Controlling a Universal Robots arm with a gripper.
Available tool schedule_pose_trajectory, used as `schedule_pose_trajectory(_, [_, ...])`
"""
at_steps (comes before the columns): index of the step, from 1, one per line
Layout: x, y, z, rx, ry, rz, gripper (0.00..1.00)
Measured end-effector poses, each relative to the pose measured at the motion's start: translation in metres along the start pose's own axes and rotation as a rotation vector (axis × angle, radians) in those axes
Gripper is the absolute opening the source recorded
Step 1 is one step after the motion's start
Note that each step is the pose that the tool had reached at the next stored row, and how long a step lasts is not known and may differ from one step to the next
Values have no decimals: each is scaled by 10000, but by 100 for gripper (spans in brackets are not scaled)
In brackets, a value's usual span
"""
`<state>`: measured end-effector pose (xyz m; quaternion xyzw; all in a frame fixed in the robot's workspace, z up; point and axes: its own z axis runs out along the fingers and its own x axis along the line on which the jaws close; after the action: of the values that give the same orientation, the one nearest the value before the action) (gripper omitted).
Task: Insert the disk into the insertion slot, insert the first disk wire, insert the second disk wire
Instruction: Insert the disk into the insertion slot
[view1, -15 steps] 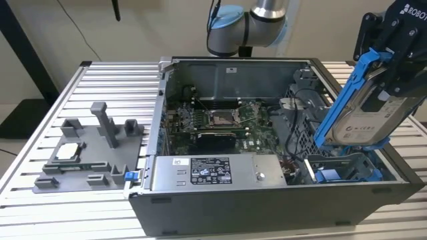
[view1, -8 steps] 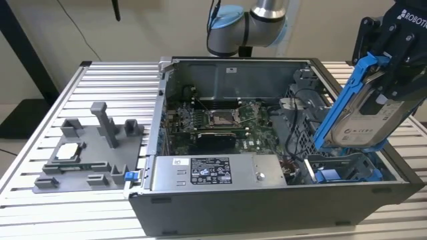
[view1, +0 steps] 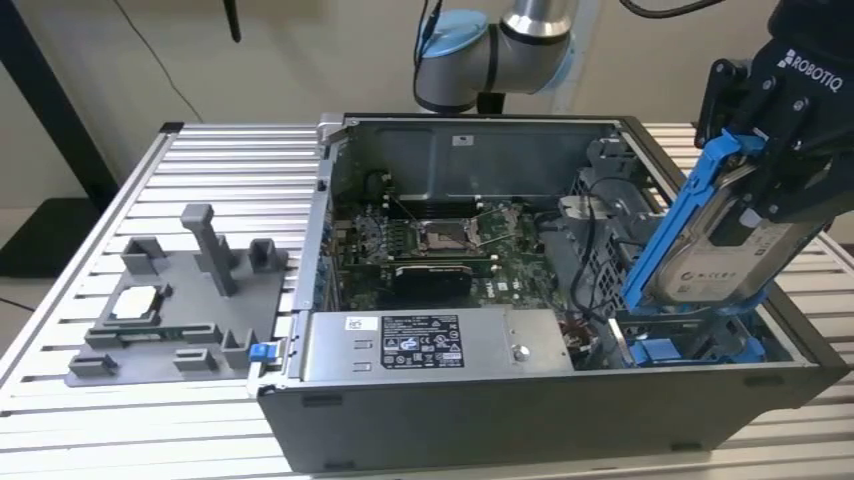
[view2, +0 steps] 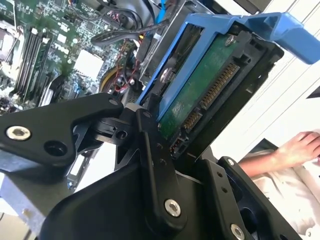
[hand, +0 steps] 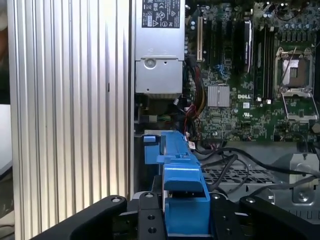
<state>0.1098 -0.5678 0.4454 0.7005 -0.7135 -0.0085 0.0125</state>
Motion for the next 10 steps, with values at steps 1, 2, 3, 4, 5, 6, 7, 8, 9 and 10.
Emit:
schedule_pose_trajectory(1, [0,-2,18,7,0,0,0])
schedule_pose_trajectory(2, [-1,-7,36,9,-3,-2,0])
schedule_pose_trajectory(3, [-1,-16,53,10,-7,-3,0])
schedule_pose_trajectory(4, [-1,-28,68,10,-7,-2,0])
schedule_pose_trajectory(5, [-1,-38,81,10,-9,-1,0])
schedule_pose_trajectory(6, [-1,-47,97,10,-9,-2,0])
schedule_pose_trajectory(7, [-2,-55,113,11,-11,-2,0])
schedule_pose_trajectory(8, [-2,-62,128,11,-13,-2,0])
schedule_pose_trajectory(9, [-2,-68,144,12,-14,-1,0])
schedule_pose_trajectory(10, [-2,-73,158,12,-15,-1,0])
